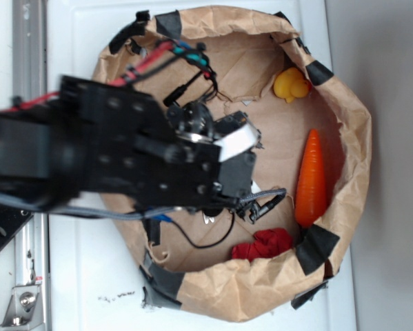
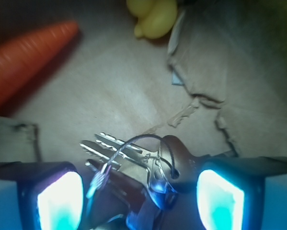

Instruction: Grab the silver keys.

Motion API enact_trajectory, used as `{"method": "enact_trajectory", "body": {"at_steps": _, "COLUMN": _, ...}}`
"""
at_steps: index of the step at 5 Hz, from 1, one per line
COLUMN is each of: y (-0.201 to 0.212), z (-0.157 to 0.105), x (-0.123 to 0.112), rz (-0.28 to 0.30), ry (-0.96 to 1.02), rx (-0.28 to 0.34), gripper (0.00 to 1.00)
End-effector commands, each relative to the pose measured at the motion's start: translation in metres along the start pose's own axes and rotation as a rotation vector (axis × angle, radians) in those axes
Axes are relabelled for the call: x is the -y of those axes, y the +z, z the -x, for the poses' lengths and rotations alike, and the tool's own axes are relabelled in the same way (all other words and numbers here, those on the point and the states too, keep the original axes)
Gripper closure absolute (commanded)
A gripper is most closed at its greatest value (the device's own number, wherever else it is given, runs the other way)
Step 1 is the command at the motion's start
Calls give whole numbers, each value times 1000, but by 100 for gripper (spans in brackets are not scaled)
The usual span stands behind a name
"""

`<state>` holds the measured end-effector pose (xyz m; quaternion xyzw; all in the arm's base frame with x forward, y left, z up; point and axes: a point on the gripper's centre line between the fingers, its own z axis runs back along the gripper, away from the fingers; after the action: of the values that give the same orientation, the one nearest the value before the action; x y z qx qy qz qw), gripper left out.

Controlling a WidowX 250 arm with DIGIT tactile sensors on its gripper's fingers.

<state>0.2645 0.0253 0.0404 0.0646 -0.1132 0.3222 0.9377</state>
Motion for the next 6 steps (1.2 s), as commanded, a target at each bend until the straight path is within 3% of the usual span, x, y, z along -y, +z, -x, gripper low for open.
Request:
{"method": "enact_trajectory", "body": {"at_steps": 1, "y": 3, "z": -20, "x": -41, "rz": -8, "ry": 86, "rx": 40, "gripper": 0}}
{"method": "enact_trajectory", "body": {"at_steps": 2, "y": 4, "z": -19, "x": -50, "rz": -7, "ry": 130, "rx": 52, "gripper": 100}}
{"method": "enact_trajectory", "body": {"at_steps": 6, "y": 12, "z": -11, "x": -51, "rz": 35, "ry": 107, "rx": 64, "gripper": 100}}
